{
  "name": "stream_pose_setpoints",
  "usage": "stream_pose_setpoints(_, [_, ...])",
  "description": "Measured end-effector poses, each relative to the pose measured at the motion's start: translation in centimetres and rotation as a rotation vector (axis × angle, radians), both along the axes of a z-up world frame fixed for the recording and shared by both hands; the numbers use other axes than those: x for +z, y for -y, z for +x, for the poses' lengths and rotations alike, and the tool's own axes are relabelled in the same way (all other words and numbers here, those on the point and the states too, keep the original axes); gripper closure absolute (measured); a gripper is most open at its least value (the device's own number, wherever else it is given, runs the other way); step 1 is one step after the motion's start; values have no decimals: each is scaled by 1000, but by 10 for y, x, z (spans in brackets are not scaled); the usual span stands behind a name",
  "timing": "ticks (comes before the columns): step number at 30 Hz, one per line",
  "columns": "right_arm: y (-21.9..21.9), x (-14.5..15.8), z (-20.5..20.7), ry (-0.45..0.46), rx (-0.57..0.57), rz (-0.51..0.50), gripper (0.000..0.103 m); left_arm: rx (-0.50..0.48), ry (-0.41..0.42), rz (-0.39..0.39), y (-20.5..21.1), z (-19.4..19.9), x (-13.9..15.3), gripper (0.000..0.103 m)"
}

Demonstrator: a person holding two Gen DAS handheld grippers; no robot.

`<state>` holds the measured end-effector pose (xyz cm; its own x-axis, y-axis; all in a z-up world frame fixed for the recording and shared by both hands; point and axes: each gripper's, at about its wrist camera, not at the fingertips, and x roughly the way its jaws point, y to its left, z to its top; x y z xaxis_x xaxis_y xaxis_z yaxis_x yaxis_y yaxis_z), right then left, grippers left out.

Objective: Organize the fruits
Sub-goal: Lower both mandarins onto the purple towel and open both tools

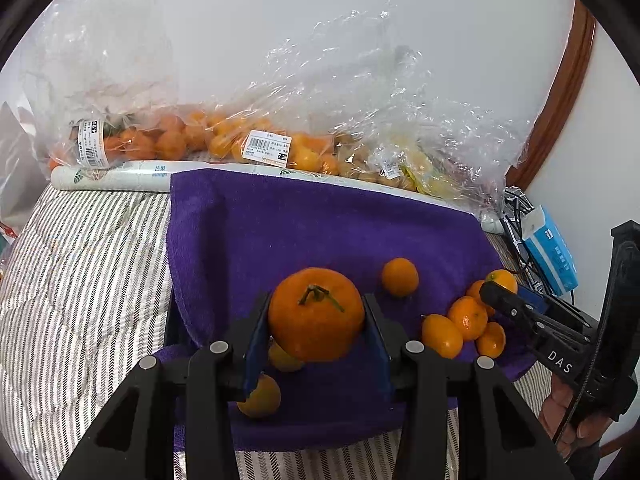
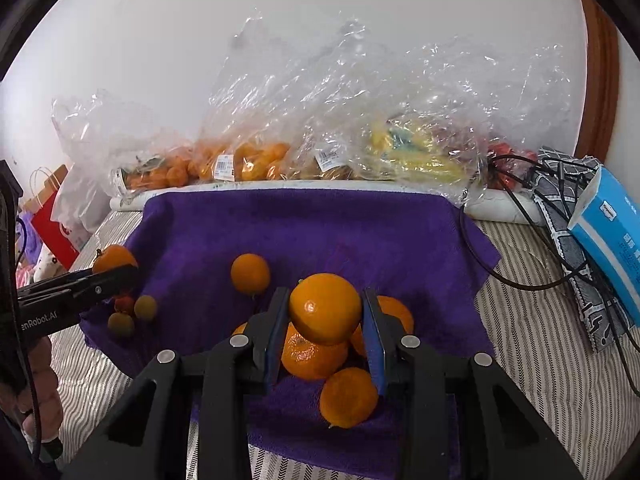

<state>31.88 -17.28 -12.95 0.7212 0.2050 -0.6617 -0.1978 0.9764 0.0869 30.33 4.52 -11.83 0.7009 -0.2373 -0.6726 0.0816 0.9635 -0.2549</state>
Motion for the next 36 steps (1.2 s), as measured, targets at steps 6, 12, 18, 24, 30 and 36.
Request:
stream_pose_setpoints(6, [-1, -3, 2, -10, 0, -6, 68, -6, -4, 0, 0, 1, -2, 61])
stream_pose_setpoints(12, [-3, -5, 4, -12, 9, -18, 68, -5, -5, -4, 0, 2, -2, 61])
stream_pose_setpoints(18, [-3, -5, 4, -14, 10, -13, 68, -11, -18, -4, 4, 5, -7, 61])
stream_pose_setpoints(24, [-4, -5, 4, -7, 12, -31, 68, -17, -36, -12, 6, 8, -12, 61])
stream_pose_setpoints(30, [-4, -4, 3, -8, 13, -29, 68, -19, -52, -12, 7, 10, -15, 61])
stream_pose_setpoints(36, [-4, -4, 3, -4, 15, -36, 68, -33, -41, -6, 9, 10, -15, 60])
